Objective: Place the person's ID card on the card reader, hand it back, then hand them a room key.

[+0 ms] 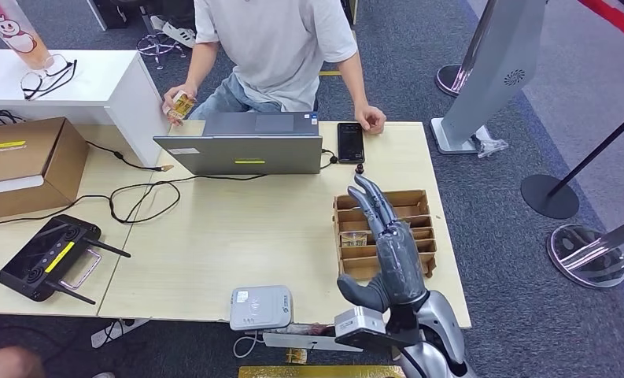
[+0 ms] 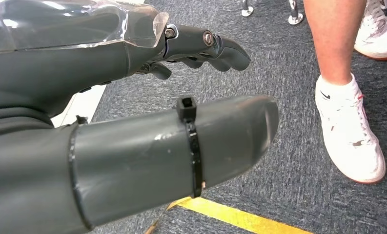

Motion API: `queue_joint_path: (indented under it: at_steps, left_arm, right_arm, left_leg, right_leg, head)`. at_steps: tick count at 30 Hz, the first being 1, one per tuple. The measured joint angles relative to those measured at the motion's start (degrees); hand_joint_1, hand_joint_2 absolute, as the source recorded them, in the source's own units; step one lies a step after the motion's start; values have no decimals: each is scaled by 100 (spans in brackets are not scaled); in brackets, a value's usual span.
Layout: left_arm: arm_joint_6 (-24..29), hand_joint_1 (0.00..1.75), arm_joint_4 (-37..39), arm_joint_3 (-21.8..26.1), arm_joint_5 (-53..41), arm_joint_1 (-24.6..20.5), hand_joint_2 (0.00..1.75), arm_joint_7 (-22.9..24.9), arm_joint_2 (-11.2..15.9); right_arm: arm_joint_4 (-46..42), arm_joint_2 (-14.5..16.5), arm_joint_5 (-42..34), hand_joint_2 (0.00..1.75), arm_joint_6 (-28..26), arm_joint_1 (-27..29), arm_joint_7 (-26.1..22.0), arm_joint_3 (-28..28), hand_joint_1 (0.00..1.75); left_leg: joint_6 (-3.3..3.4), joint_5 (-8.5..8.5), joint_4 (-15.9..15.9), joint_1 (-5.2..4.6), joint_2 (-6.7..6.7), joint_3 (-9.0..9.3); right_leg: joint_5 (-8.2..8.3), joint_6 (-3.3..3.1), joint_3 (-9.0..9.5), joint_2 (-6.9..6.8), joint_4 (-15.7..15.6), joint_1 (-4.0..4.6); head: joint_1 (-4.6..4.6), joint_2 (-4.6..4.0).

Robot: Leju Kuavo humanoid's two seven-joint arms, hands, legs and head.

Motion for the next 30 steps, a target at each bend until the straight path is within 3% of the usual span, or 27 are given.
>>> queue_joint_path:
  at_steps: [30]
  left_arm:
    - [-11,0,0,-4,-144,0,0,0,0]
  right_arm:
    - [-231,-76,1079,0,-400,311,249,-15,0]
  left_leg:
    - [0,0,0,0,0,0]
  right_leg:
    - [0,0,0,0,0,0]
  head:
    - [0,0]
